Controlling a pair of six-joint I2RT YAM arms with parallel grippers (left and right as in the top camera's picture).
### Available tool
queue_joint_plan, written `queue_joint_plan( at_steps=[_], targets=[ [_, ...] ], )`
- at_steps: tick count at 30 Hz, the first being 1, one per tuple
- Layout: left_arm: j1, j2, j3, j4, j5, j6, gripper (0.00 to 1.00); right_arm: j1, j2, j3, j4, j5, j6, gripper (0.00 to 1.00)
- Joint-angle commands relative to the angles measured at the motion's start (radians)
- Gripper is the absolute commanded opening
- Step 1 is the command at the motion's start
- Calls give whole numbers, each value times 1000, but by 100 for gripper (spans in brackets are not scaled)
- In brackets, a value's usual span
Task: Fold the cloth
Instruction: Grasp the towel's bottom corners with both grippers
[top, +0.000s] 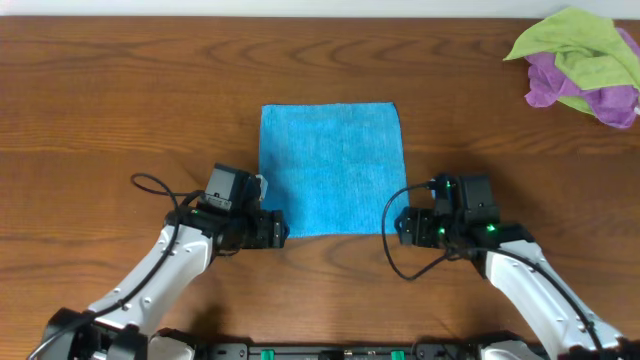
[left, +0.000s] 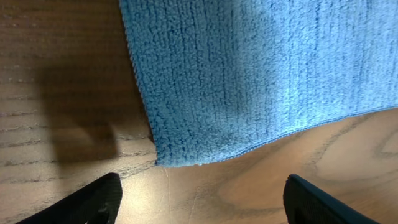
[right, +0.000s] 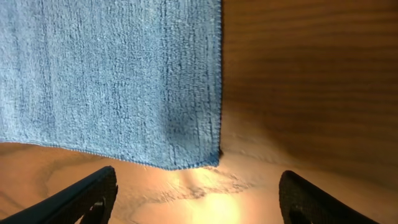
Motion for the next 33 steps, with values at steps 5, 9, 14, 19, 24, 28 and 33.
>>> queue_joint_plan(
  at_steps=[5,9,14,19,24,28,33],
  targets=[
    [-3,4,-1,-8,7,-9,95,-9,25,-6,8,-28,-23,91],
    [-3,4,-1,-8,7,-15,95,-9,25,-6,2,-28,-23,97],
    [-3,3,-1,6,7,-20,100,-9,25,-6,8,-28,-23,87],
    [-3,3,-1,10,8,-45,99,-9,25,-6,11,-28,-23,87],
    [-3,3,-1,17,10,-45,90,-8,25,-6,16,-28,-35,79],
    [-3,4,-1,39,-2,-44,84,-10,25,-6,24,-27,-88,77],
    [-3,4,-1,70,-7,-32,83,-18,27,-6,43,-12,-114,79]
  ],
)
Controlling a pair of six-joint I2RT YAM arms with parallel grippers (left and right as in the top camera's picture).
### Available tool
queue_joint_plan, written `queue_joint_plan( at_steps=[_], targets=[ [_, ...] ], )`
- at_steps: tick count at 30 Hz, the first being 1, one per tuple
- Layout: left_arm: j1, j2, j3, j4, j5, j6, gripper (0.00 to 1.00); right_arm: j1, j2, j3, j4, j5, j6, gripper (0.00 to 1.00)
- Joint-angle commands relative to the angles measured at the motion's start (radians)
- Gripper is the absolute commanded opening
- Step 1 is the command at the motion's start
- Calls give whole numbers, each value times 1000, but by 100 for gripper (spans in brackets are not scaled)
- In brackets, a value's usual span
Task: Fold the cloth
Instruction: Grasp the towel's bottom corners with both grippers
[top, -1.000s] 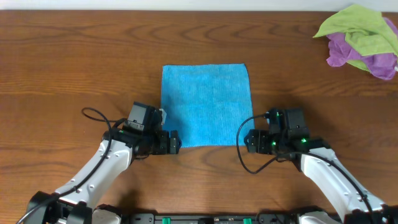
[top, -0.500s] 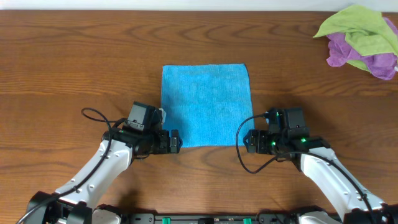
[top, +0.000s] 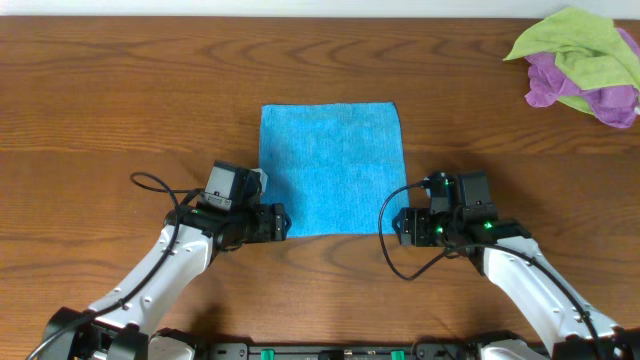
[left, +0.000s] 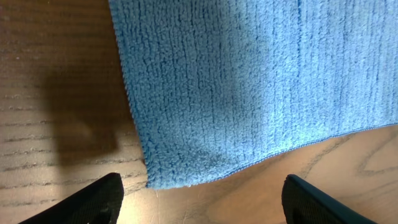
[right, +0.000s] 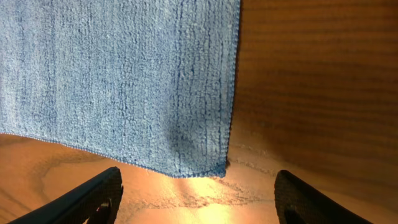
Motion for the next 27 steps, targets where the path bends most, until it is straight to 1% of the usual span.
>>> queue_joint_plan(
  at_steps=[1,4,6,11,18,24,27],
  targets=[
    [-3,4,-1,3,-20,8,83,-25,9,-6,15,6,-45,80],
    [2,8,-1,-4,-32,8,83,-59,38,-6,19,-9,-55,80],
    [11,17,-2,-9,-32,8,82,-85,76,-7,34,-66,-76,79],
    [43,54,-3,-16,31,27,81,-107,138,-7,77,-122,-82,79],
    [49,83,-8,-16,63,26,81,-107,141,-7,84,-133,-82,80],
    [49,118,-8,-12,76,26,81,-107,141,-9,24,-147,-90,78],
    [49,137,-8,2,76,26,82,-107,141,-10,23,-163,-89,75]
  ],
)
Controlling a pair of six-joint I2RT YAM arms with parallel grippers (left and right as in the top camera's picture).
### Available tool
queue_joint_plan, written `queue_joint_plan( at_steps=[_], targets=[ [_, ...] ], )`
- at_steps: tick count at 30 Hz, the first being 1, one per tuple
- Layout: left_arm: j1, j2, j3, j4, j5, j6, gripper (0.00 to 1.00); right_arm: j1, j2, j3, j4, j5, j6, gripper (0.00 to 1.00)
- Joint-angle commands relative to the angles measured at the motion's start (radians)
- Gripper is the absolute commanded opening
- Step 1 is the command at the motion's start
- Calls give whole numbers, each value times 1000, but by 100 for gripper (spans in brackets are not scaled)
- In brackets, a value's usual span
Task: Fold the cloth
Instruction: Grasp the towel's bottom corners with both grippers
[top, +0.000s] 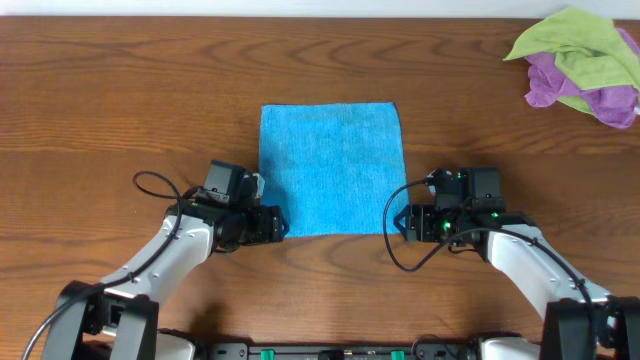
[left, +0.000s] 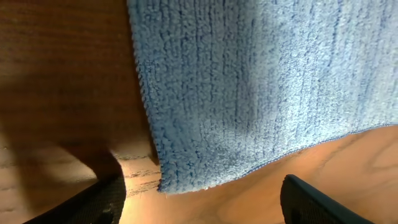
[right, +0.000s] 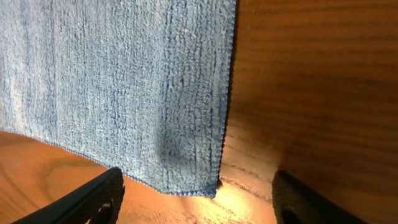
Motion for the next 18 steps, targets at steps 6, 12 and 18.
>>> queue_joint_plan(
  at_steps=[6,12,18],
  targets=[
    [3,43,-7,19,3,19,82,-3,26,-35,-1,-33,5,68],
    [3,43,-7,23,2,19,78,-3,28,-72,82,-67,24,64],
    [3,43,-7,23,2,19,77,-3,66,-87,103,-88,47,62]
  ],
)
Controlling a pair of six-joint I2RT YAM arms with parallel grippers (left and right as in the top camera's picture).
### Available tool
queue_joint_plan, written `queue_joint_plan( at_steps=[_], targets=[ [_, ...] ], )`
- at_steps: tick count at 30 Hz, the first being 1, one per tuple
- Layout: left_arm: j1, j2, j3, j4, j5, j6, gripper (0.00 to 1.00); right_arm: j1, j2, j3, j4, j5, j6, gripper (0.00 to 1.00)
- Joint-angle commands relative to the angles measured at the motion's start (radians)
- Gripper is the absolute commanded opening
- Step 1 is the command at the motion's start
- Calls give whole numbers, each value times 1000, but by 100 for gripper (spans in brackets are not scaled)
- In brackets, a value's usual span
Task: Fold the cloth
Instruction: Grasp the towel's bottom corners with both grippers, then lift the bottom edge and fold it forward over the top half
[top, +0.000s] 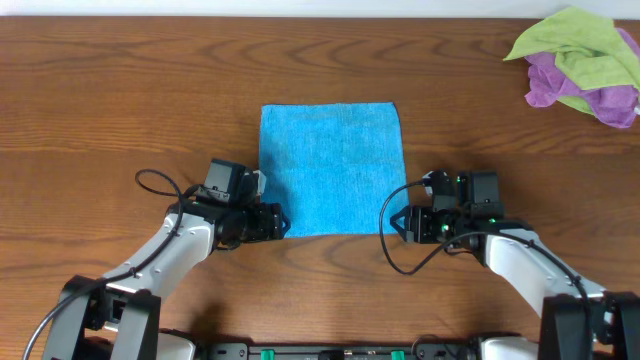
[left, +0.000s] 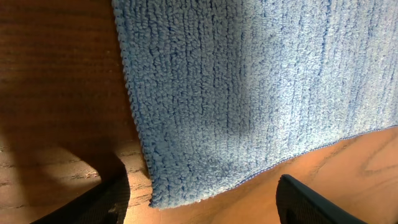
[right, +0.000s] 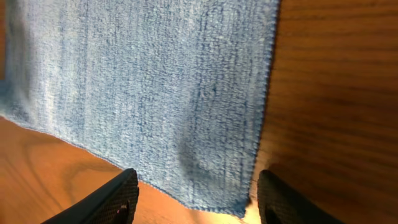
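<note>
A square blue cloth (top: 332, 168) lies flat on the wooden table (top: 120, 100). My left gripper (top: 275, 222) stands open at its near left corner. In the left wrist view the cloth (left: 249, 81) fills the upper frame and its corner lies between the dark fingertips (left: 109, 199), nearer the left one; the left gripper (left: 202, 202) is low over the wood. My right gripper (top: 397, 226) stands open at the near right corner. In the right wrist view the cloth (right: 143, 87) reaches down between the fingertips (right: 115, 199) of the right gripper (right: 196, 202), with its corner close to the right finger.
A heap of green and purple cloths (top: 580, 65) lies at the far right corner of the table. Black cables loop beside both wrists near the cloth's front edge.
Both grippers have edged in over the cloth's near corners. The right corner now sits well between the right fingers, which look a little closer together. The cloth itself has not shifted.
At the oldest moment both grippers stood open just short of the cloth's near corners. They then crept forward and sank toward the table. Now each open gripper straddles its corner, and the cloth still lies flat.
</note>
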Motion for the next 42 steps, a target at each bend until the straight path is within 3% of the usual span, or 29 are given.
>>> queue_joint_plan(
  at_steps=[1,10,15,18,19,21,23,24,36,42],
  targets=[
    [2,28,-11,-7,-11,18,77,-3,56,-39,-17,6,26,62],
    [2,28,-11,-6,-23,18,68,-3,79,-39,-25,6,45,59],
    [2,28,-11,-1,-31,18,50,-3,79,-39,-23,6,45,53],
    [2,28,-11,6,-33,18,39,-3,79,-39,-18,8,45,39],
    [2,28,-11,8,-33,18,31,-3,78,-39,-13,11,45,23],
    [2,28,-11,12,-33,18,20,-3,79,-39,-1,14,45,6],
    [2,28,-11,16,-33,17,14,-3,78,-39,10,13,45,2],
    [2,28,-10,19,-33,17,6,-3,78,-39,16,13,45,2],
    [2,28,23,41,-26,-10,6,-3,78,-6,60,-30,90,1],
    [2,28,54,40,-2,-13,6,-3,77,60,-8,-47,108,1]
  ],
)
